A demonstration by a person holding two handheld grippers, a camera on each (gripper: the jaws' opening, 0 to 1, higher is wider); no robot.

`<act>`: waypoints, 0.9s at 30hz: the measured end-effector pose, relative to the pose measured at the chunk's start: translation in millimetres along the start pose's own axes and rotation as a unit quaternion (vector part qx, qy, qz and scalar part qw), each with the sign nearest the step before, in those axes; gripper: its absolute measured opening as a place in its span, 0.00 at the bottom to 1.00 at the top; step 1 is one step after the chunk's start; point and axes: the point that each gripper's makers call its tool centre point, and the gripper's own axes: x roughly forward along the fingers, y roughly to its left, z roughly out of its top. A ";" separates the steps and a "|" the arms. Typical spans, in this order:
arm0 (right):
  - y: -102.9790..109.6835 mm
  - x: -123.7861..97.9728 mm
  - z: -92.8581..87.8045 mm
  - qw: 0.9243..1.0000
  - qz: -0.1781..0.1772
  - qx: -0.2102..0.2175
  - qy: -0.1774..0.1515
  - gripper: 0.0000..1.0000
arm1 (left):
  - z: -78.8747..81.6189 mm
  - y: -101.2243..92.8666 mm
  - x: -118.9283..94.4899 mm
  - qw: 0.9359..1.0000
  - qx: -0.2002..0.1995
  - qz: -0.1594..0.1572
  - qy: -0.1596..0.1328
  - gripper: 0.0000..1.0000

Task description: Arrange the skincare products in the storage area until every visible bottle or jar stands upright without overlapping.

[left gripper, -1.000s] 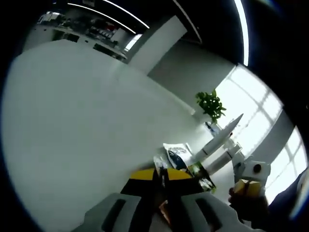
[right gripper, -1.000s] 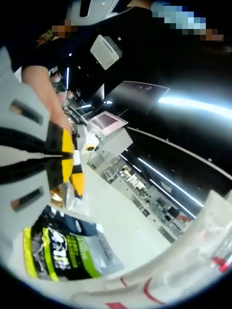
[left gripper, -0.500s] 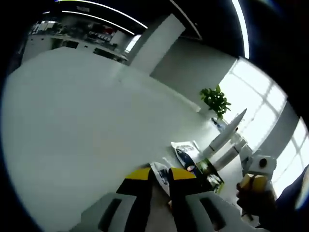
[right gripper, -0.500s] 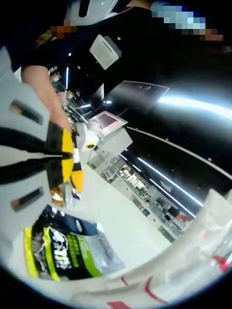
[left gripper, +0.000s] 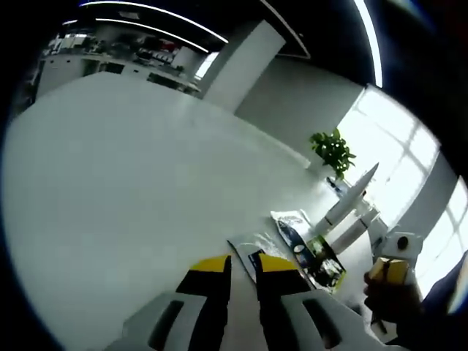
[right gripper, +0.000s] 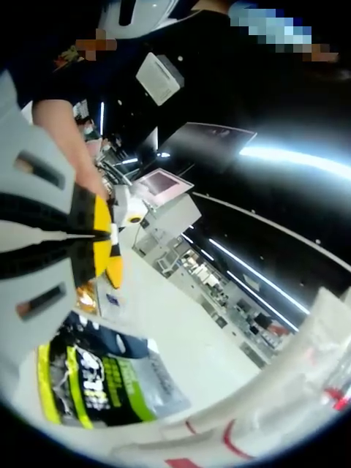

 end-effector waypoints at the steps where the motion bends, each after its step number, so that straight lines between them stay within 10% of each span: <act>1: -0.1 -0.1 -0.3 1.000 -0.001 0.001 -0.001 0.01 | 0.2 -0.3 0.5 1.000 0.000 -0.001 -0.001 0.12; 27: -0.4 -15.9 -11.7 0.995 -0.043 -0.088 0.027 0.01 | -2.7 -29.2 -32.6 0.998 0.014 -0.031 -0.059 0.12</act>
